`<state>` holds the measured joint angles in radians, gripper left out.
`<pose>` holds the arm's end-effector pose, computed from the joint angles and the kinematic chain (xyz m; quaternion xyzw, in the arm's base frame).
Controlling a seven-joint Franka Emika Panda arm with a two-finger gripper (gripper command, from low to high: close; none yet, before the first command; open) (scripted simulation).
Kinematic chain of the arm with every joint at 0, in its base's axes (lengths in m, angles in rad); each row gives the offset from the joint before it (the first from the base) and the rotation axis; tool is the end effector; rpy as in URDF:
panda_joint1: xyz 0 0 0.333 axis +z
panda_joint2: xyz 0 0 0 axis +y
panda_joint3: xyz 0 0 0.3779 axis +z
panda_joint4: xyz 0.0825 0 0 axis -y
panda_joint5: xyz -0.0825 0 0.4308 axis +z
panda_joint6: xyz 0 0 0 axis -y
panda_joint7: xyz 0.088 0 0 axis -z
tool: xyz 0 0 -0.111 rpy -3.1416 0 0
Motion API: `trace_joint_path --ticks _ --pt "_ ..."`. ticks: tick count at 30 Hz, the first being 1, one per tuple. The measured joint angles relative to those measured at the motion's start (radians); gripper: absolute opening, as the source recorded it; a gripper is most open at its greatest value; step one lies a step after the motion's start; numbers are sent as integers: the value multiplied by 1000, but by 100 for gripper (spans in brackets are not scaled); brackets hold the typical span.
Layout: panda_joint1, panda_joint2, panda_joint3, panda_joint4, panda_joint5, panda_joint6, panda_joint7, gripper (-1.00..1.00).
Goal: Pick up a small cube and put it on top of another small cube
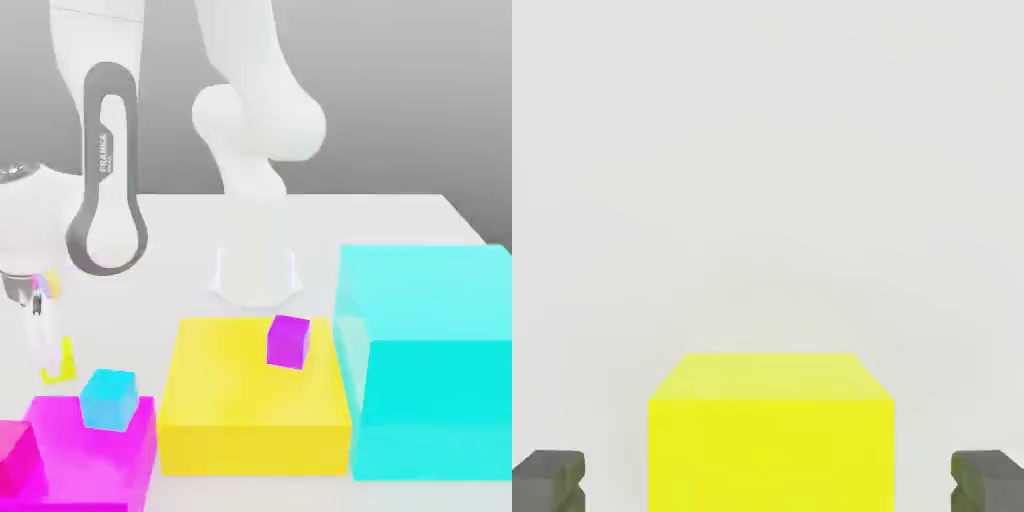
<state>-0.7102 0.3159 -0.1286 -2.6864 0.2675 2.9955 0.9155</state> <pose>0.2649 -0.3303 0.1414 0.5349 -0.8449 0.0005 0.0006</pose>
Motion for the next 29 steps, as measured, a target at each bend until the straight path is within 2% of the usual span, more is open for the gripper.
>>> trace_joint_path --ticks 4,6,12,16,22,26,27,29 --pt "-14 17 16 4 6 14 -5 -100" --pt "5 -15 -8 -4 -14 -12 11 -100" --pt "77 -213 -93 -32 -187 -177 167 -100" --pt "205 -303 -37 38 -241 -333 368 -100" --pt "360 -411 67 156 -269 -558 654 -100" --pt "369 -313 80 144 -266 -448 686 -100" --pt "369 -294 81 140 -264 -425 685 100" --pt "370 -294 81 140 -264 -425 685 100"
